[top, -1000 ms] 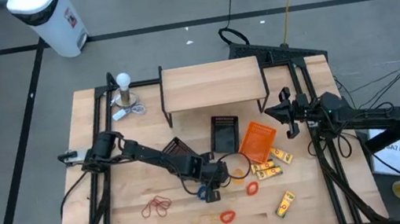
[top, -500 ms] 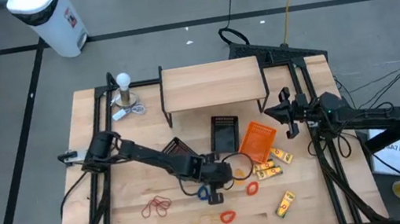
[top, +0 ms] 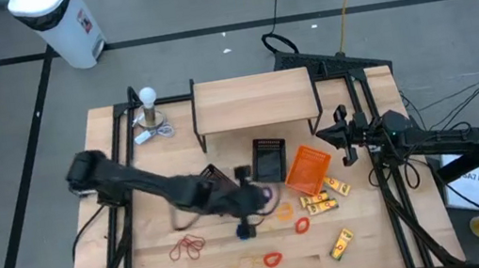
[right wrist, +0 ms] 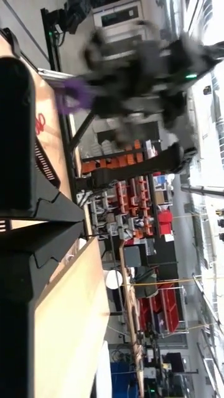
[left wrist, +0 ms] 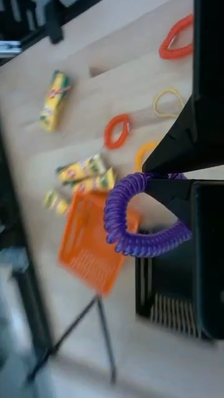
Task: Pick & Place Office Desk Supplies
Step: Put the purple spring keychain into the right black bin
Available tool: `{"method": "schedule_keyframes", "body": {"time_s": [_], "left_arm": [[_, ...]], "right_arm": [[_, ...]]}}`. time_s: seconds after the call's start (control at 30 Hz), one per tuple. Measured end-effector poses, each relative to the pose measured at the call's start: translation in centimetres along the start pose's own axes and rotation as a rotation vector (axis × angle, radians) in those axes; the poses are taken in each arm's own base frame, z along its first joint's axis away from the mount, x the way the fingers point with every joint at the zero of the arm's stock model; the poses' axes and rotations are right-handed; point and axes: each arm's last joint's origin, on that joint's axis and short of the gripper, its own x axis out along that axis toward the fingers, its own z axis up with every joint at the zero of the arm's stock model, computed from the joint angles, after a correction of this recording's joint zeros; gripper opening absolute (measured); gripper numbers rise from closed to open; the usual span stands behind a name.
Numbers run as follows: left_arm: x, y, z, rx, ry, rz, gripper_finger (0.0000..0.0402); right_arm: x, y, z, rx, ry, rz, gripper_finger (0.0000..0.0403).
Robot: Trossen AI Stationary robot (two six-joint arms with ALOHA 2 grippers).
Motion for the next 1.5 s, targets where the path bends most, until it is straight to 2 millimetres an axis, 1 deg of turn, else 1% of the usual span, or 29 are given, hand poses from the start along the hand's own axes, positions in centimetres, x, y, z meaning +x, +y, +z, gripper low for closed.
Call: {"method": "schedule_keyframes", "body": {"time_s": [0.13, 0.23, 0.3, 0.43, 0.6, 0.7, 0.9, 1.03, 1.13, 1.33, 1.5], "left_arm": [[-5.2, 1.4, 1.1, -0.034, -0.062, 0.081, 0.0005], [-8.6, 2.6, 1.2, -0.074, -0.128, 0.091, 0.0004], [-10.9, 3.5, 0.9, -0.118, -0.169, 0.113, 0.0004], [-14.4, 5.5, -1.0, -0.18, -0.236, 0.178, 0.0004], [-16.9, 7.0, -4.4, -0.231, -0.349, 0.182, 0.0004], [-17.6, 7.2, -6.8, -0.236, -0.409, 0.188, 0.0004], [-17.2, 7.6, -11.6, -0.253, -0.466, 0.216, 0.0004], [-16.9, 7.7, -14.1, -0.29, -0.519, 0.229, 0.0004], [-16.5, 7.7, -15.6, -0.308, -0.562, 0.197, 0.0004], [-15.1, 7.3, -18.6, -0.362, -0.609, 0.158, 0.0004], [-13.3, 7.1, -21.2, -0.405, -0.601, 0.163, 0.0004]], "right_arm": [[0.0, 0.0, 0.0, 0.0, -0.003, 0.0, 0.0004], [0.0, 0.0, 0.0, 0.006, -0.003, 0.001, 0.0004], [0.0, 0.0, 0.1, 0.006, -0.006, 0.001, 0.0004], [0.0, 0.0, 0.1, 0.006, -0.007, 0.001, 0.0004], [0.0, 0.0, 0.1, -0.001, -0.007, 0.001, 0.0004], [0.0, 0.0, 0.1, -0.002, -0.006, -0.001, 0.0004], [0.0, 0.0, 0.0, -0.005, -0.005, -0.011, 0.0004], [0.0, -0.1, 0.0, -0.005, -0.008, -0.031, 0.0004], [0.0, -0.1, 0.1, -0.008, -0.012, -0.03, 0.0004], [0.0, -0.2, -0.5, -0.033, 0.052, -0.031, 0.0004], [0.0, -0.2, -0.5, -0.076, 0.052, -0.03, 0.0004]]}}
